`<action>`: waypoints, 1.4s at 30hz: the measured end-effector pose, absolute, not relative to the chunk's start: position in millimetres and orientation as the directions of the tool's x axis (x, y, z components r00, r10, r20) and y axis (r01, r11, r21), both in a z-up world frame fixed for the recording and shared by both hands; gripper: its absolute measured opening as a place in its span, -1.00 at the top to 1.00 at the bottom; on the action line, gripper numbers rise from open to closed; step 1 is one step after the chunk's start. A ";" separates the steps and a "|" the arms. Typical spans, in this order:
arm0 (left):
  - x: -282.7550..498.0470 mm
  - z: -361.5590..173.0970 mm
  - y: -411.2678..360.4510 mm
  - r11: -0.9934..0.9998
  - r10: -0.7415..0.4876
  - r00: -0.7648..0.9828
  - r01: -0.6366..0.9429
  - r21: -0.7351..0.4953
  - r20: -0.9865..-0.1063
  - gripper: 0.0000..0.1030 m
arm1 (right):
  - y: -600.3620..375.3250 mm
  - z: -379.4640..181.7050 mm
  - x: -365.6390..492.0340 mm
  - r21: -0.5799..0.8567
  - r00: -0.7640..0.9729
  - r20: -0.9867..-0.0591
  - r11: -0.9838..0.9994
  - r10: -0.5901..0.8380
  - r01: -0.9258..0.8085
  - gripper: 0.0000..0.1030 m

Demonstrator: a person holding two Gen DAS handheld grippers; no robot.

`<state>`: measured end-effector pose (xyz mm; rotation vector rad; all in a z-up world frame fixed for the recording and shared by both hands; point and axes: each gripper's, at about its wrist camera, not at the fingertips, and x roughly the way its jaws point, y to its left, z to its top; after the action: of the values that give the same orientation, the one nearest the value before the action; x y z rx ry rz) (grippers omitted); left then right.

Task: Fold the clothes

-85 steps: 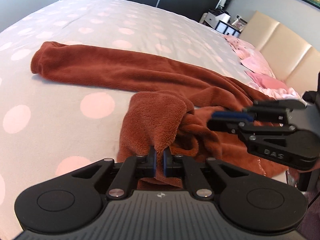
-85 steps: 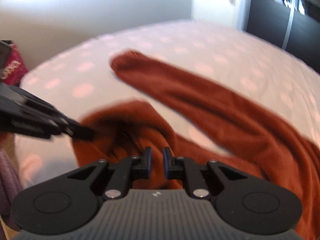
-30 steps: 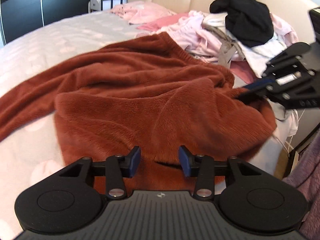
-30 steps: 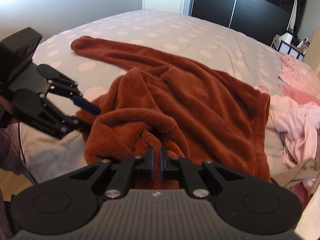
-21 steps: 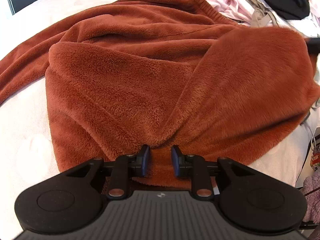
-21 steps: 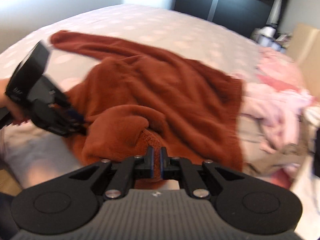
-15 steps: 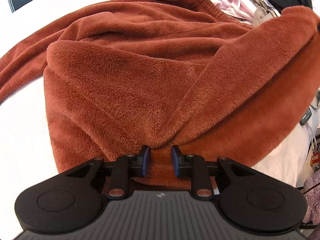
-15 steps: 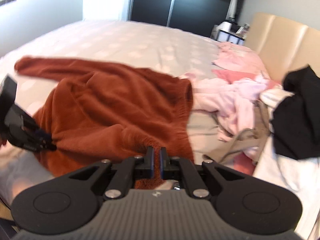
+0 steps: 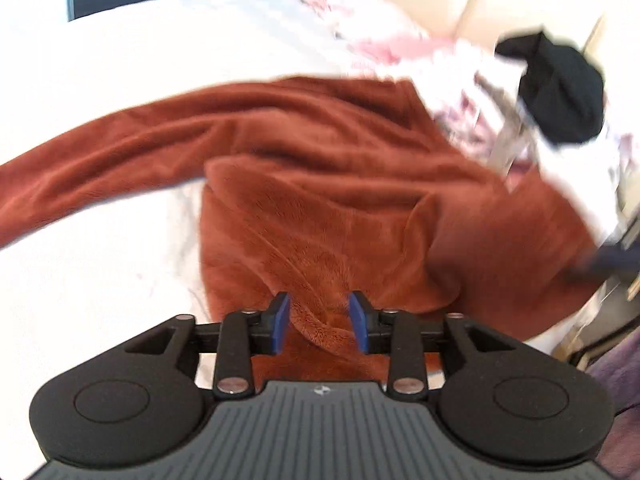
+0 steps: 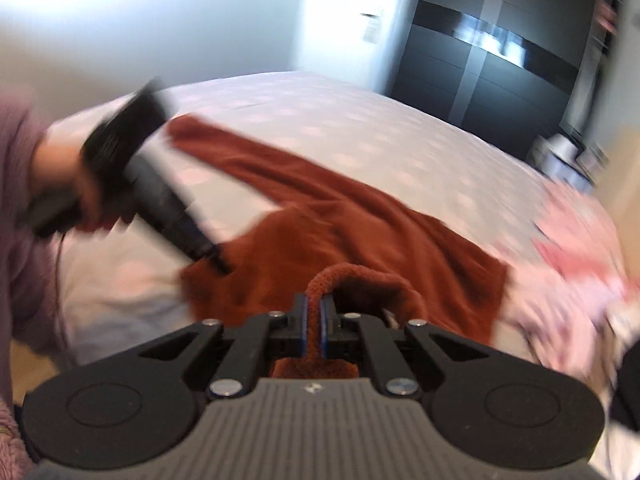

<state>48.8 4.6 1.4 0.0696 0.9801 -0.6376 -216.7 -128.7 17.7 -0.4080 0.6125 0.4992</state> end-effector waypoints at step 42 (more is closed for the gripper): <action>-15.1 -95.2 15.6 0.854 -0.512 0.383 0.328 -0.405 -0.769 -0.41 | -64.5 -120.1 -192.2 -0.132 0.463 -0.804 0.647 0.373 -0.751 0.81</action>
<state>-15.1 15.6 -95.2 -0.1981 1.0497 -0.5396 -192.2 -64.5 -120.1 -0.5175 0.8273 0.7300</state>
